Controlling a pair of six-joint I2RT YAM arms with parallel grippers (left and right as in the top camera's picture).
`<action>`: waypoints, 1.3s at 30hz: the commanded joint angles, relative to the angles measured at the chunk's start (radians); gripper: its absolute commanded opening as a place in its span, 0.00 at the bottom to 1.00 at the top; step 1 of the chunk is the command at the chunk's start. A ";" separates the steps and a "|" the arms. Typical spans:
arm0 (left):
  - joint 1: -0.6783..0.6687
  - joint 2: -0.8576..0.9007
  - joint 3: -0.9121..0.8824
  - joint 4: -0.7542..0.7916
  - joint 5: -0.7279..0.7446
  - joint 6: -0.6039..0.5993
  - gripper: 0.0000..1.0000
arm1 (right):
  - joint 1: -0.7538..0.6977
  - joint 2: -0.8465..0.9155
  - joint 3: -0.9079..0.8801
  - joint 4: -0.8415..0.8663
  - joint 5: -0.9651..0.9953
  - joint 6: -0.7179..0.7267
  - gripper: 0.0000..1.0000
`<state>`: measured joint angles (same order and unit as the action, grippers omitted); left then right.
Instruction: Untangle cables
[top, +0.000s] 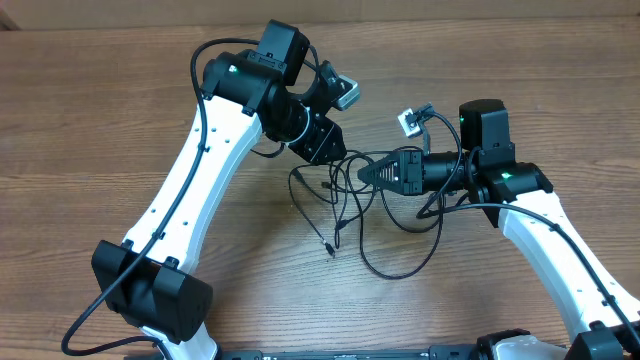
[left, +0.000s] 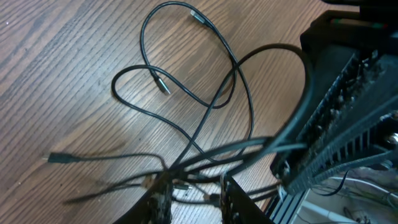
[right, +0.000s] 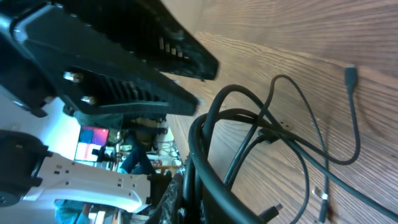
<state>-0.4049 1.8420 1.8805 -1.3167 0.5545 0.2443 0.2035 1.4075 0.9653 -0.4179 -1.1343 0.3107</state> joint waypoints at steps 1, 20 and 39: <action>-0.003 -0.031 0.013 0.000 0.024 0.048 0.27 | 0.002 -0.005 0.011 0.048 0.031 0.085 0.04; -0.003 -0.031 0.013 0.019 -0.012 0.045 0.26 | 0.004 -0.005 0.011 0.285 -0.193 0.222 0.04; 0.096 -0.031 0.013 0.101 -0.265 -0.155 0.04 | 0.004 -0.005 0.011 0.277 -0.163 0.237 0.04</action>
<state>-0.3649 1.8420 1.8805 -1.2152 0.3424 0.1432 0.2047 1.4075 0.9653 -0.1329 -1.3182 0.5503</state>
